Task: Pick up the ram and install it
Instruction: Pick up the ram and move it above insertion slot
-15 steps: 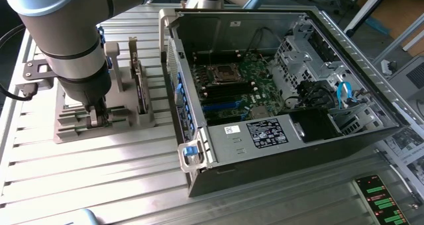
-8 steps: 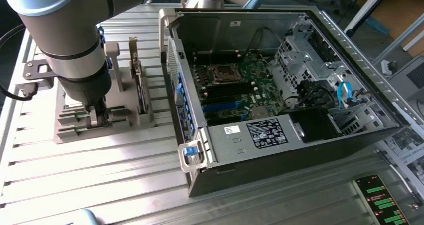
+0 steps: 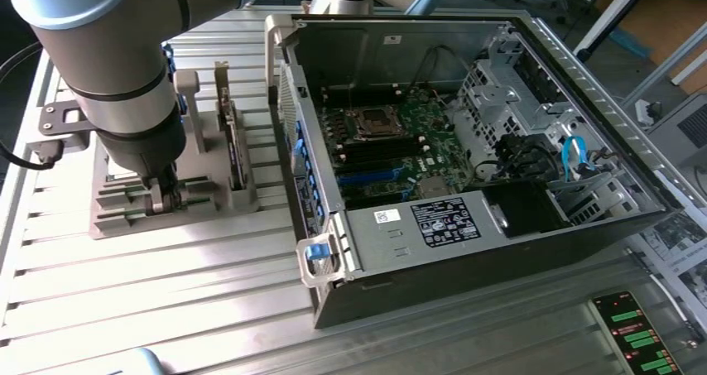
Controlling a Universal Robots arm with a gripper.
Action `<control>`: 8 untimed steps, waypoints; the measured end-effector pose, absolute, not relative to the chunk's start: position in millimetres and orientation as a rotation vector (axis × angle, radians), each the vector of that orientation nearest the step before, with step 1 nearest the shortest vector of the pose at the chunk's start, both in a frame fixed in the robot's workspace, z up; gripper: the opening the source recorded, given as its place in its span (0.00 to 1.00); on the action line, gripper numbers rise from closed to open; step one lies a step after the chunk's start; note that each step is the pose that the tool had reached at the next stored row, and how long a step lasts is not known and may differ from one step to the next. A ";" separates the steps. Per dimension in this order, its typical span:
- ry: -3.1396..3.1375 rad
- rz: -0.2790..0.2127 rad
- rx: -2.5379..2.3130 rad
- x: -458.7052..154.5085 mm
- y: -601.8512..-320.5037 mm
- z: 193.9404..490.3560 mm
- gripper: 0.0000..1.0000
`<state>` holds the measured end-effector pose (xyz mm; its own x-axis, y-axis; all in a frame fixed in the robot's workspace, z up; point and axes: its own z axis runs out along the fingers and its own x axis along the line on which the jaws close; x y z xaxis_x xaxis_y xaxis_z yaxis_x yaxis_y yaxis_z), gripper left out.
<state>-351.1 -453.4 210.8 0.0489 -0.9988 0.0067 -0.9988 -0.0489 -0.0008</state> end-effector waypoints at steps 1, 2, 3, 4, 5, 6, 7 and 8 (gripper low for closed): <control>-2.164 0.008 2.272 -351.1 -453.4 210.8 0.16; -2.164 0.008 2.272 -351.1 -453.4 210.8 0.16; -2.164 0.008 2.272 -351.1 -453.5 210.8 0.16; -2.164 0.008 2.272 -351.1 -453.5 210.8 0.16; -2.164 0.008 2.272 -351.1 -453.5 210.8 0.16; -2.164 0.008 2.272 -351.1 -453.5 210.8 0.16; -2.164 0.008 2.272 -351.1 -453.5 210.8 0.15; -2.164 0.008 2.272 -351.1 -453.5 210.8 0.12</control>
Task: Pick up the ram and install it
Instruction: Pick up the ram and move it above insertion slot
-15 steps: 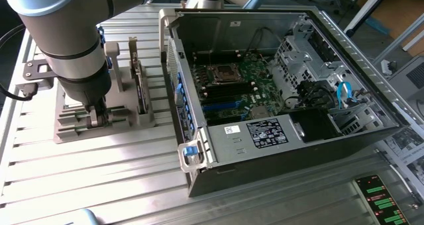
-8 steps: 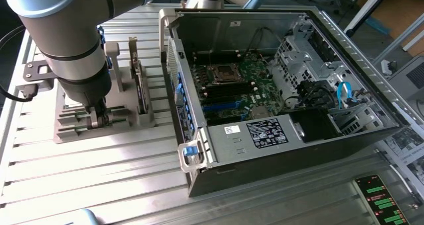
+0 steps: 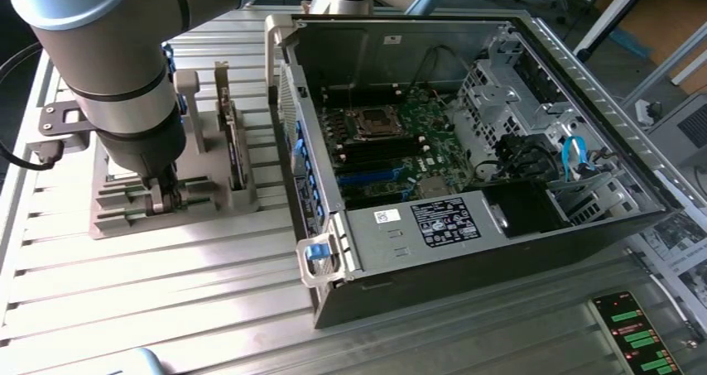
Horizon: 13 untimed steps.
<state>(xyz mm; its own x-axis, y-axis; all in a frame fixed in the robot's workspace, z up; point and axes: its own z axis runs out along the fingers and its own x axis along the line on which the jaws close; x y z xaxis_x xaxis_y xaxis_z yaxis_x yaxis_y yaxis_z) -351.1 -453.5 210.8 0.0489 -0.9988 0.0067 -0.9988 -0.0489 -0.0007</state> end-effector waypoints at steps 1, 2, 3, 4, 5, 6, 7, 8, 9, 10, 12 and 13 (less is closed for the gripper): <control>-2.164 0.008 2.272 -351.1 -453.5 210.8 0.12; -2.164 0.008 2.272 -351.1 -453.5 210.8 0.12; -2.164 0.008 2.272 -351.1 -453.5 210.8 0.12; -2.164 0.008 2.272 -351.1 -453.5 210.8 0.12; -2.164 0.008 2.272 -351.1 -453.5 210.8 0.12; -2.164 0.008 2.272 -351.1 -453.5 210.8 0.12; -2.164 0.008 2.272 -351.1 -453.5 211.0 0.12; -2.164 0.008 2.272 -351.1 -453.5 211.6 0.12; -2.163 0.008 2.272 -351.1 -453.5 212.5 0.12; -2.164 0.008 2.272 -351.1 -453.5 213.9 0.12; -2.164 0.008 2.272 -351.1 -453.5 217.2 0.12; -2.164 0.008 2.272 -351.1 -453.5 219.0 0.12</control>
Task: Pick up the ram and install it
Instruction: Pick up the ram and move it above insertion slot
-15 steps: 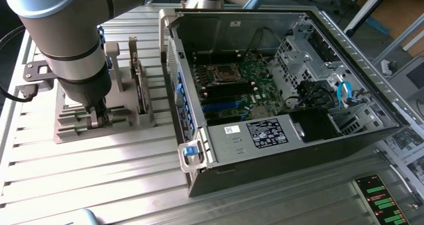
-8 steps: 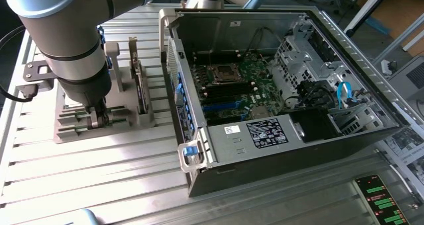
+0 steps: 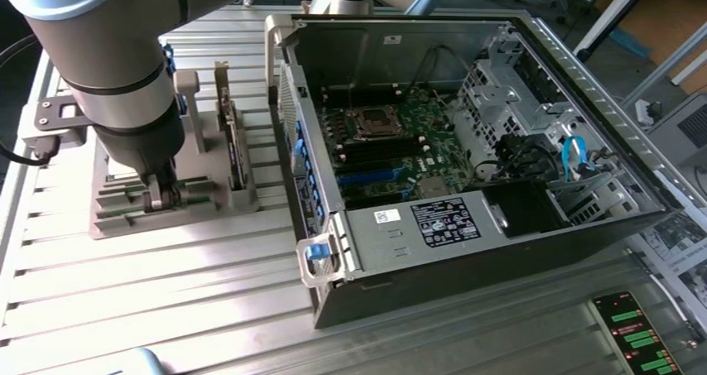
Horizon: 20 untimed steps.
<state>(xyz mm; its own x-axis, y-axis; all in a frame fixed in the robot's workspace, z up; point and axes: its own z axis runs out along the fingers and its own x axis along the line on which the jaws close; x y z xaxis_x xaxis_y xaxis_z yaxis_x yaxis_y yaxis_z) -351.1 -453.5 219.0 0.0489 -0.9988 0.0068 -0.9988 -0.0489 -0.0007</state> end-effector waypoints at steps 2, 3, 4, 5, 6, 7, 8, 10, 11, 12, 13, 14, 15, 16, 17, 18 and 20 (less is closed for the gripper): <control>-2.164 0.008 2.272 -351.1 -453.5 222.3 0.12; -2.164 0.008 2.272 -351.1 -453.5 224.1 0.12; -2.164 0.008 2.272 -351.1 -453.5 225.9 0.12; -2.164 0.008 2.272 -351.1 -453.5 227.8 0.12; -2.164 0.008 2.272 -351.1 -453.5 229.4 0.12; -2.164 0.008 2.272 -351.1 -453.5 231.4 0.12; -2.164 0.008 2.272 -351.1 -453.5 233.3 0.12; -2.164 0.008 2.272 -351.1 -453.5 237.3 0.12; -2.164 0.008 2.272 -351.1 -453.5 239.3 0.12; -2.164 0.008 2.272 -351.1 -453.5 241.5 0.12; -2.164 0.008 2.272 -351.1 -453.5 243.5 0.12; -2.164 0.008 2.272 -351.1 -453.5 245.9 0.12; -2.164 0.008 2.272 -351.1 -453.5 248.1 0.12; -2.164 0.008 2.272 -351.1 -453.5 251.1 0.12; -2.164 0.008 2.272 -351.1 -453.5 253.3 0.12; -2.164 0.008 2.272 -351.1 -453.5 255.9 0.12; -2.164 0.008 2.272 -351.1 -453.5 261.2 0.12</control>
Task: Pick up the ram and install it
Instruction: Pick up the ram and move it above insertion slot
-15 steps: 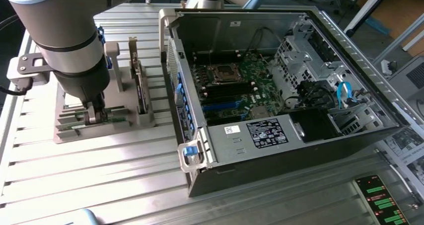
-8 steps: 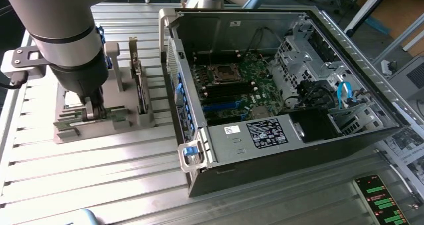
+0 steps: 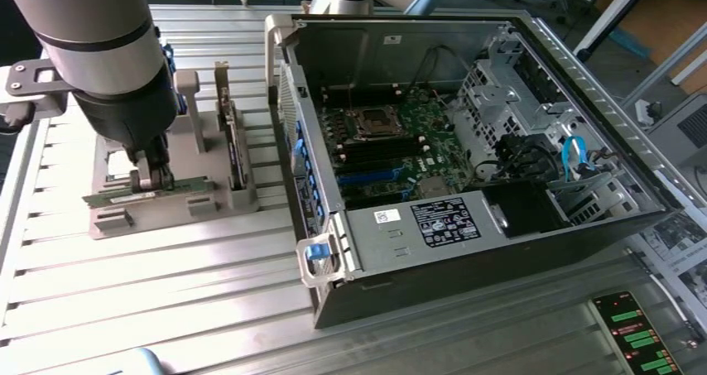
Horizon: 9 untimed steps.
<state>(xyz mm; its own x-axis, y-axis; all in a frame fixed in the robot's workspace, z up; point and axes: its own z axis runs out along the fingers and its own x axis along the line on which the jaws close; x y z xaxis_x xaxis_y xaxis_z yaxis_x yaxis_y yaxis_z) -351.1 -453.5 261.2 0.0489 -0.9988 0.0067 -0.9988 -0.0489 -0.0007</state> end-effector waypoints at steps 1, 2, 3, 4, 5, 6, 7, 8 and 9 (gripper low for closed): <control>-2.164 0.008 2.272 -351.0 -453.5 263.8 0.12; -2.164 0.008 2.272 -351.1 -453.4 266.3 0.12; -2.164 0.008 2.272 -351.1 -453.5 268.7 0.12; -2.164 0.008 2.272 -351.1 -453.5 270.7 0.12; -2.164 0.008 2.272 -351.1 -453.5 273.1 0.12; -2.164 0.008 2.272 -351.1 -453.5 275.1 0.12; -2.164 0.008 2.272 -351.1 -453.5 277.0 0.12; -2.164 0.008 2.272 -351.1 -453.5 278.9 0.12; -2.164 0.008 2.272 -351.1 -453.5 280.5 0.12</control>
<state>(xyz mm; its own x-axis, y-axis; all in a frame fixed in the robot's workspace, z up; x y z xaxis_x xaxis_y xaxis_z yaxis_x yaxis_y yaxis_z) -351.1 -453.5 280.5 0.0489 -0.9988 0.0067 -0.9988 -0.0490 -0.0007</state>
